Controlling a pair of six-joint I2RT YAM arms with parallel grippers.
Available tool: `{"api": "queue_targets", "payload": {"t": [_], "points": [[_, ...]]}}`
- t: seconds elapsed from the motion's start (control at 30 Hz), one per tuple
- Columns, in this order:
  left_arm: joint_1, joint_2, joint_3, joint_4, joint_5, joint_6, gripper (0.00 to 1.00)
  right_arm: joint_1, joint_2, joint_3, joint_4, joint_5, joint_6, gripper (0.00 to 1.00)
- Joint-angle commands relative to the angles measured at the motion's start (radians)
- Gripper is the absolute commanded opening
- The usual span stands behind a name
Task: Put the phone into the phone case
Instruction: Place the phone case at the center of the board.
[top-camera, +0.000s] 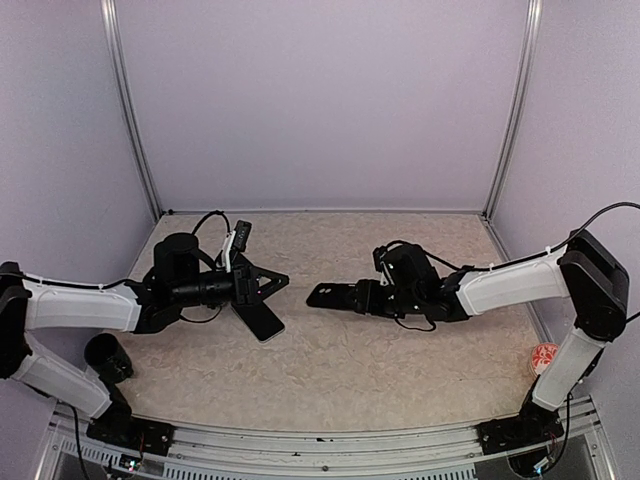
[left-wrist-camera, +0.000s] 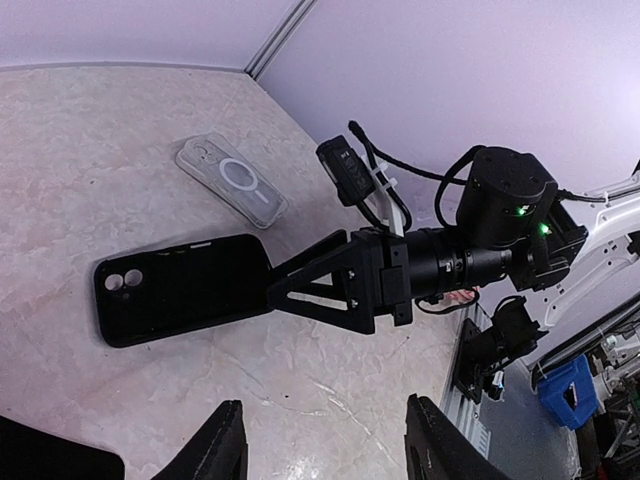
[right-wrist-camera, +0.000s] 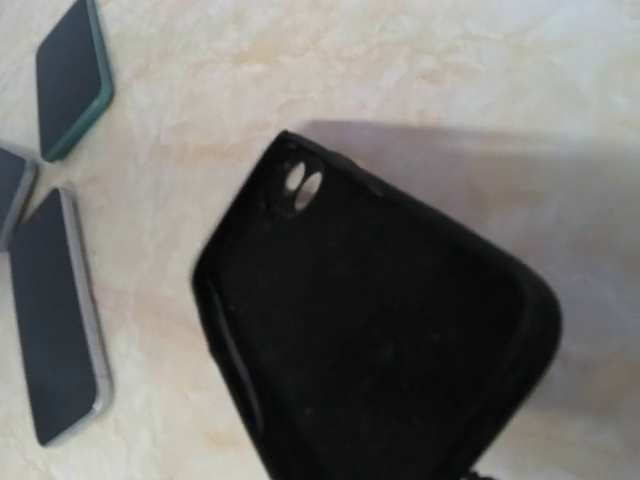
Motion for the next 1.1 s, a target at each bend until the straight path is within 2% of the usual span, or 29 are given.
{"api": "queue_targets", "payload": {"t": [0.0,0.2,0.37,0.63,0.83,0.93,0.97,1.0,1.07], "points": [[-0.005,0.009,-0.003,0.04,0.004,-0.005,0.52,0.011,-0.036,-0.023,-0.07,0.049,-0.057,0.62],[-0.003,0.012,0.001,0.037,0.009,-0.003,0.52,0.011,-0.052,-0.012,-0.131,0.102,-0.116,0.67],[-0.003,0.012,0.011,0.033,0.01,-0.002,0.52,-0.002,-0.065,0.059,-0.252,0.215,-0.235,0.78],[-0.009,0.025,0.031,0.031,0.02,-0.005,0.54,-0.091,-0.002,0.193,-0.416,0.29,-0.431,0.97],[-0.021,0.018,0.036,0.017,0.005,0.011,0.69,-0.181,0.05,0.23,-0.441,0.265,-0.482,1.0],[-0.026,0.01,0.034,0.015,-0.003,0.014,0.84,-0.209,0.083,0.254,-0.449,0.265,-0.506,1.0],[-0.029,0.008,0.033,0.014,-0.004,0.016,0.94,-0.217,0.096,0.261,-0.452,0.273,-0.514,1.0],[-0.029,0.005,0.033,0.012,-0.007,0.017,0.98,-0.226,0.11,0.271,-0.457,0.279,-0.52,1.0],[-0.031,0.002,0.032,0.01,-0.009,0.017,0.99,-0.242,0.142,0.287,-0.463,0.281,-0.533,1.0]]}}
